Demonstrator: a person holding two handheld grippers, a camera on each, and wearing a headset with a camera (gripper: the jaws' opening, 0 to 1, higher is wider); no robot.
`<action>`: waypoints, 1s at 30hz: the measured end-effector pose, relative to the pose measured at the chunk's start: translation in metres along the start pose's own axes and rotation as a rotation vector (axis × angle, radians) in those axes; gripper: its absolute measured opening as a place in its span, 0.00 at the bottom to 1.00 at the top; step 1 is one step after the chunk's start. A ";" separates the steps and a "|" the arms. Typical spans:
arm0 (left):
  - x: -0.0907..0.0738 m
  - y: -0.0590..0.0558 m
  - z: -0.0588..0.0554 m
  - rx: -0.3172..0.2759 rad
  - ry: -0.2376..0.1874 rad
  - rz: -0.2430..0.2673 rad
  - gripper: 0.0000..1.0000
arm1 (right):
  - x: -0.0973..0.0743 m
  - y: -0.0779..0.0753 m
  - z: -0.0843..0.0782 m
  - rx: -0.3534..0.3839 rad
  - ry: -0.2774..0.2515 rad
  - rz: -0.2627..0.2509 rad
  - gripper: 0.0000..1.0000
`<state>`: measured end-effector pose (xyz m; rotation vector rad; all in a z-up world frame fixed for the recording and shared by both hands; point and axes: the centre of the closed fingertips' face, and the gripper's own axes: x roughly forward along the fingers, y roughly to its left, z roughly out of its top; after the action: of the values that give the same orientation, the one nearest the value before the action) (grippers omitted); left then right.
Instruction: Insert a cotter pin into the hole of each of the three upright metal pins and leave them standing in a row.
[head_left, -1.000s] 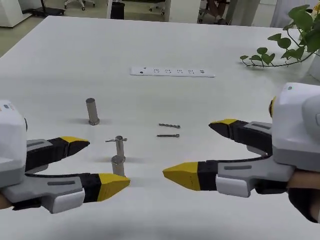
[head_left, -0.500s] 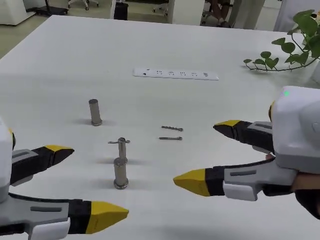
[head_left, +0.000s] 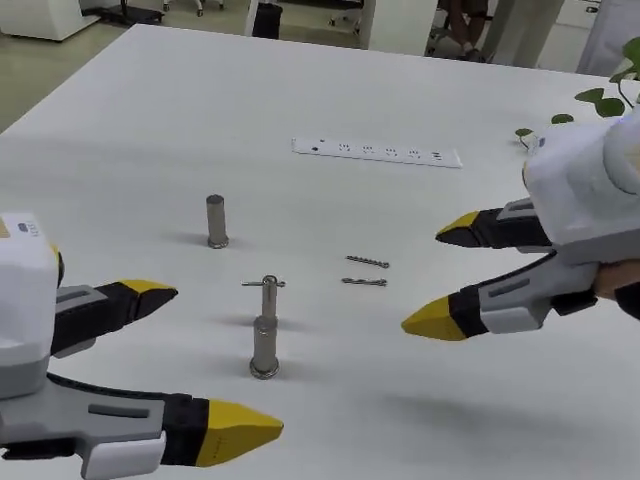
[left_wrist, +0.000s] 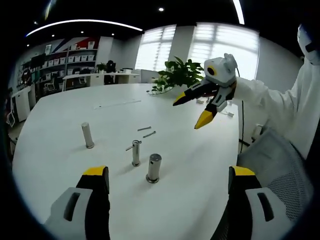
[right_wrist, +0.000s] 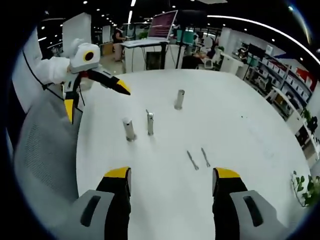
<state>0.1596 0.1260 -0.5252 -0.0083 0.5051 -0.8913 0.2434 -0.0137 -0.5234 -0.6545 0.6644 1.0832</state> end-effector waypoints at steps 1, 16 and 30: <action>0.000 0.000 0.000 -0.002 -0.001 0.002 0.99 | 0.005 -0.004 0.001 -0.005 0.016 0.007 0.62; -0.013 0.006 0.005 -0.040 -0.044 0.031 0.98 | 0.055 -0.030 -0.012 -0.065 0.151 0.104 0.24; -0.030 0.018 -0.001 -0.071 -0.040 0.069 0.96 | 0.088 -0.043 -0.039 -0.110 0.301 0.112 0.10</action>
<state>0.1569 0.1601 -0.5171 -0.0734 0.4966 -0.8040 0.3053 -0.0071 -0.6079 -0.8947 0.9137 1.1412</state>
